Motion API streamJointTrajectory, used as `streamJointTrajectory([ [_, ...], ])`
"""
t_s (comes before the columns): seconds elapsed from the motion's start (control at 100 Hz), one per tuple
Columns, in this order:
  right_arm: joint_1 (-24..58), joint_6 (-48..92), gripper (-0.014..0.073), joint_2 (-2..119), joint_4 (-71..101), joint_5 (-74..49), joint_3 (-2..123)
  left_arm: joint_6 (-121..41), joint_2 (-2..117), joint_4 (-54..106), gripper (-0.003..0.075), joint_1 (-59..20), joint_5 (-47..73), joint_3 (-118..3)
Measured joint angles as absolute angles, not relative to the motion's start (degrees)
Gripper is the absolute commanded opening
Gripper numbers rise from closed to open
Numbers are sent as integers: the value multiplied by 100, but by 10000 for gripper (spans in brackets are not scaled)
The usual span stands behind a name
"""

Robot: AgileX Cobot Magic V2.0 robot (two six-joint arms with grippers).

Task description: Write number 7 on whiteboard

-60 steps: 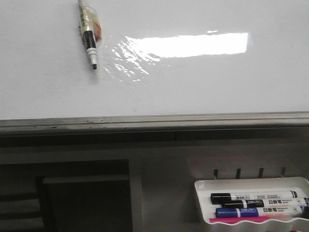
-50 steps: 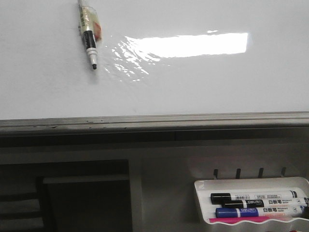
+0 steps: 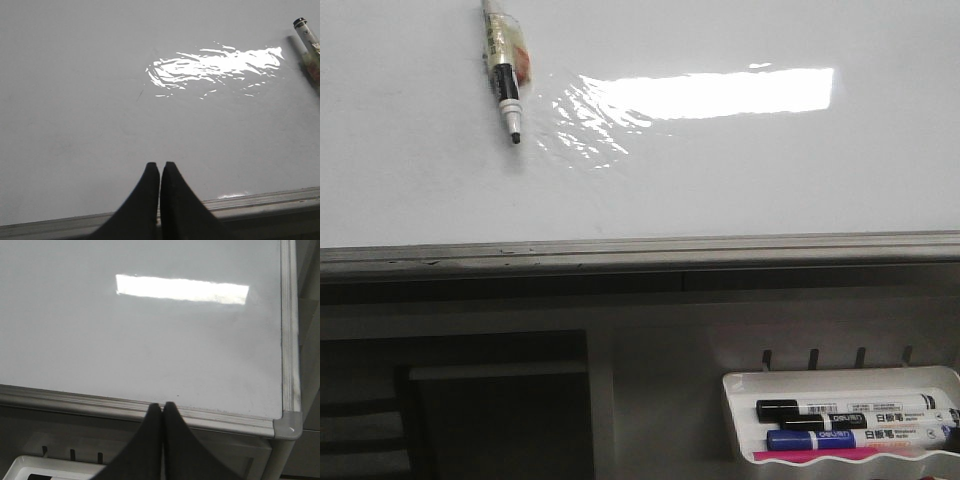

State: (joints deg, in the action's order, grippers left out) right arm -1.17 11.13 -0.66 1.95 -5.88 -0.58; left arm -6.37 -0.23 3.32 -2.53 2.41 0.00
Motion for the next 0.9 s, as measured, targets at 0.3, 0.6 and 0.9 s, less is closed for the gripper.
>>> streamJointTrajectory([
  [0.3, -117, 1113, -64, -66, 195, -588, -58, -637, -23, 332, -20, -253, 241, 0],
  [0.6, -117, 1113, -64, -66, 284, -495, -58, -634, -23, 350, -20, -253, 241, 0],
  [0.9, -117, 1113, -64, -66, 1803, -356, -58, -625, -23, 2293, -20, -253, 216, 0],
])
